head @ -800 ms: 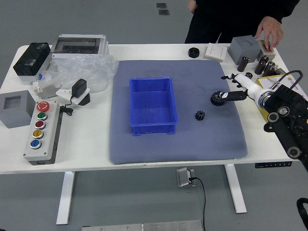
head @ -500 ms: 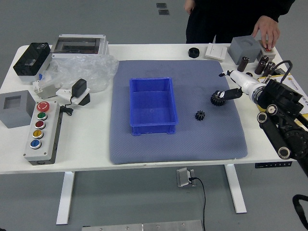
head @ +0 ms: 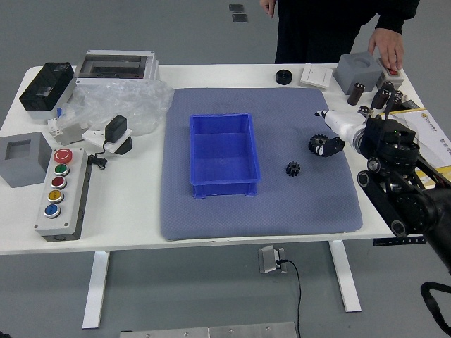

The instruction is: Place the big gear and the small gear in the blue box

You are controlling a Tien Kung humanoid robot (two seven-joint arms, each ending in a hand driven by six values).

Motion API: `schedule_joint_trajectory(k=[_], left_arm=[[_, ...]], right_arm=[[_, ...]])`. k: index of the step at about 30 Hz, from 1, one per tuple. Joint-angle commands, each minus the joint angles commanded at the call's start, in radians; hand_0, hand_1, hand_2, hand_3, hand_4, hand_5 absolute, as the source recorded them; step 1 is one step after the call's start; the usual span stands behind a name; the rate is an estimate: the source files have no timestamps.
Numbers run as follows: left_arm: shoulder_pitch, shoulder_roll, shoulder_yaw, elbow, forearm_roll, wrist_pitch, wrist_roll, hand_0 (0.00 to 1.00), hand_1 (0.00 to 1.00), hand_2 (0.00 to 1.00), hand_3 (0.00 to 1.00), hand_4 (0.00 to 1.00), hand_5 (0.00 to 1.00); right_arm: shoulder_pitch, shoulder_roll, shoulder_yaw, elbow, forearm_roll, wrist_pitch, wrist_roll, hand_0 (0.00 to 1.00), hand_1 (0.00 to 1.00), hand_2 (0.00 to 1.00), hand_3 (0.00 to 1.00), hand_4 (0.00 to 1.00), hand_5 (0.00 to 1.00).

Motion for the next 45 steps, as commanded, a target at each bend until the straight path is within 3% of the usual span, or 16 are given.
schedule_joint_trajectory(k=[16,33,45], left_arm=[[0.0,-0.005,0.006,0.0,0.003,-0.003,0.002,0.879,0.86,0.857,0.833,0.811,0.544],[-0.002,-0.007,0.006,0.0,0.004,-0.004,0.002,0.879,0.859,0.855,0.832,0.815,0.554],[-0.003,-0.009,0.004,0.0,0.004,-0.004,0.002,0.879,0.859,0.855,0.832,0.814,0.554]], right_arm=[[0.042,0.03,-0.035,-0.092,0.0,-0.015,0.011,0.923,0.886,0.952,0.998,0.644,0.195],[0.09,0.035,-0.053,-0.215,0.0,-0.074,0.054,0.911,0.853,0.892,0.998,0.632,0.175],[0.104,0.046,-0.066,-0.265,0.0,-0.077,0.061,0.906,0.857,0.885,0.989,0.634,0.178]])
